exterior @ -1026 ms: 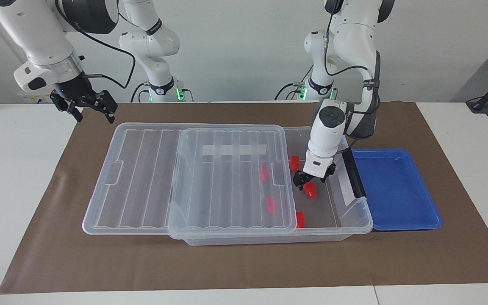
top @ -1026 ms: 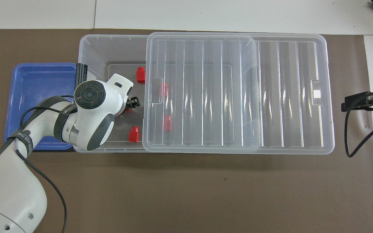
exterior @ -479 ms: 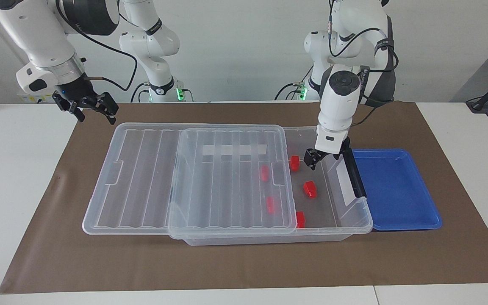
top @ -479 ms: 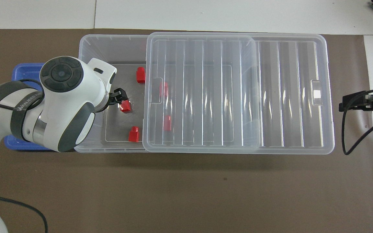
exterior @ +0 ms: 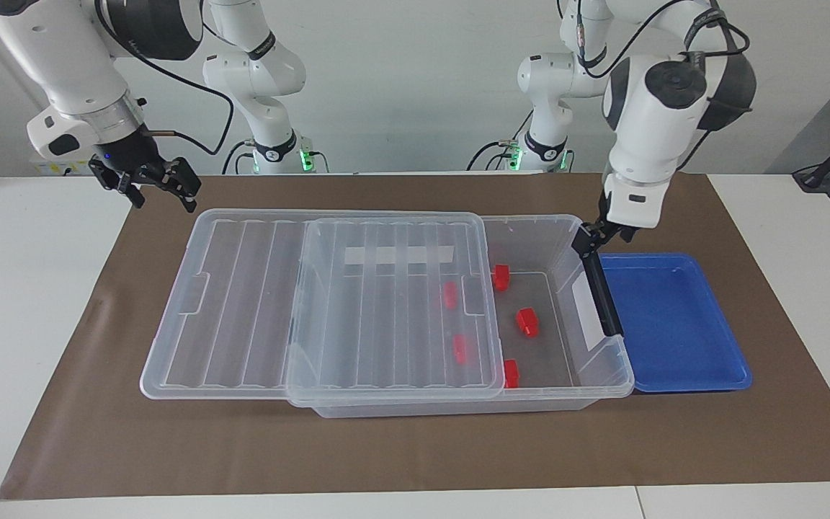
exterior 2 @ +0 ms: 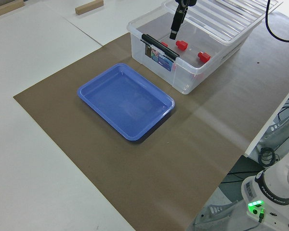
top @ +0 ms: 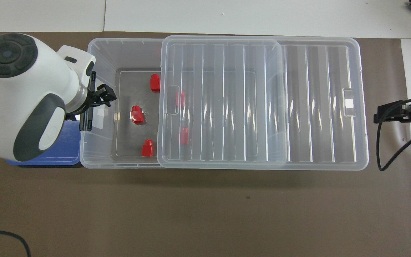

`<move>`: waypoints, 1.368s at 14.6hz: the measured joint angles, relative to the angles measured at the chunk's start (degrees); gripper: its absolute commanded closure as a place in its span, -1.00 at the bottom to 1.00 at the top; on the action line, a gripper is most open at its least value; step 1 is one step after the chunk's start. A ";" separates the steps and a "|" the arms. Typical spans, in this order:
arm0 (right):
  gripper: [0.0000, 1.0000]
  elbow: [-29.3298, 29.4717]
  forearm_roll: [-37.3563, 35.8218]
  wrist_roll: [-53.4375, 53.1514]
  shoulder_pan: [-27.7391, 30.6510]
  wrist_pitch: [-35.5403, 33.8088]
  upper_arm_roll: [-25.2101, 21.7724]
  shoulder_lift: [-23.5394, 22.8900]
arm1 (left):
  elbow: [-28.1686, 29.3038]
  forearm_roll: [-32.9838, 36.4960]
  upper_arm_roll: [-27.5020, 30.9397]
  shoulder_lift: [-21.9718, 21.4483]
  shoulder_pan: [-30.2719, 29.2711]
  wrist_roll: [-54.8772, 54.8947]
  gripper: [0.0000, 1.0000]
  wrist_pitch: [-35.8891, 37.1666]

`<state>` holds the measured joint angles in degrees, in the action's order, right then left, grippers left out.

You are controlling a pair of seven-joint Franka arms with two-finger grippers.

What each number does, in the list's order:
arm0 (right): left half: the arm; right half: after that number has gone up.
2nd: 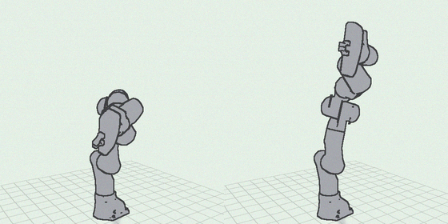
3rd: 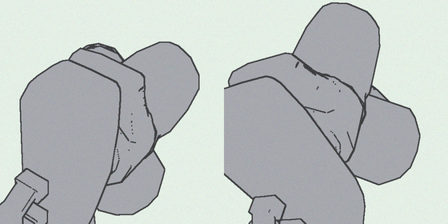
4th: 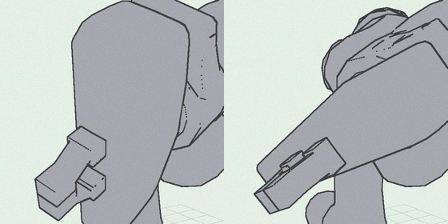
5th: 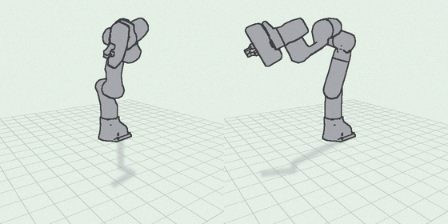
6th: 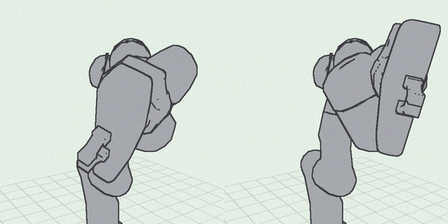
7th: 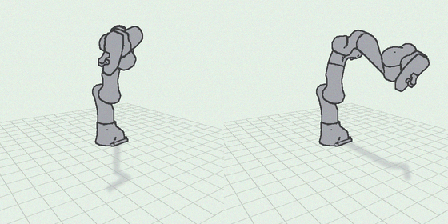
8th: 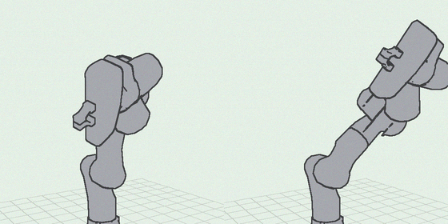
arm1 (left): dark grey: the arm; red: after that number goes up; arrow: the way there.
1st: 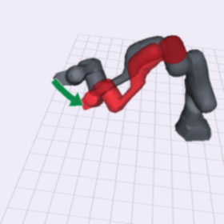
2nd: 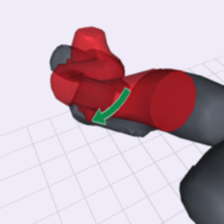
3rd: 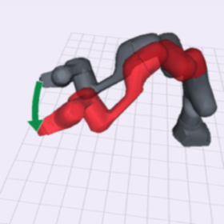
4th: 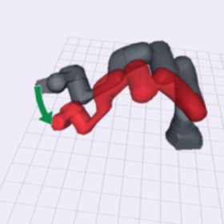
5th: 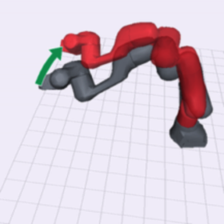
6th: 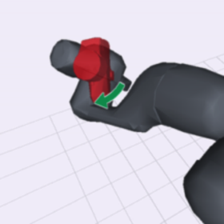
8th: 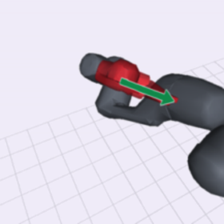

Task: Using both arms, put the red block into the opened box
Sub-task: 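Withdraw the left gripper while the right gripper reaches the lid, then push the clear lid back over the box with the right gripper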

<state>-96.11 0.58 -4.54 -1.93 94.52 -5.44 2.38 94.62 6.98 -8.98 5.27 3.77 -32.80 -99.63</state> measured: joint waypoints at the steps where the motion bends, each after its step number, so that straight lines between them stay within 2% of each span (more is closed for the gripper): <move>1: 1.00 -0.04 0.00 1.13 0.05 0.41 -0.02 0.00 | -0.24 -0.32 0.08 -1.16 -1.89 3.31 -1.00 1.04; 5: 1.00 -1.94 0.00 9.81 2.22 4.61 -0.28 -0.10 | -0.38 -0.52 0.25 -6.07 -5.80 10.88 -1.00 4.15; 8: 1.00 -5.10 0.00 20.03 5.92 12.40 -0.44 -1.98 | -0.35 1.01 0.53 -6.98 -6.10 13.16 -1.00 4.63; 10: 1.00 -5.80 0.01 24.90 7.32 17.37 -0.51 -4.67 | -0.16 0.97 1.17 -6.93 -7.51 19.36 -1.00 5.36; 15: 1.00 -5.94 0.06 26.52 7.05 24.96 -0.28 -10.88 | 0.45 -4.18 1.44 -6.93 -9.08 24.72 -1.00 5.76; 20: 1.00 -5.92 2.79 25.77 5.09 27.56 -0.16 -13.34 | 0.48 -5.20 0.63 -6.95 -8.74 24.90 -1.00 5.70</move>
<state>-102.03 3.37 21.23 3.16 122.09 -5.60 -10.96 95.10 1.79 -8.35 -1.69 -4.97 -7.91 -93.93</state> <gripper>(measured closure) 0.991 0.000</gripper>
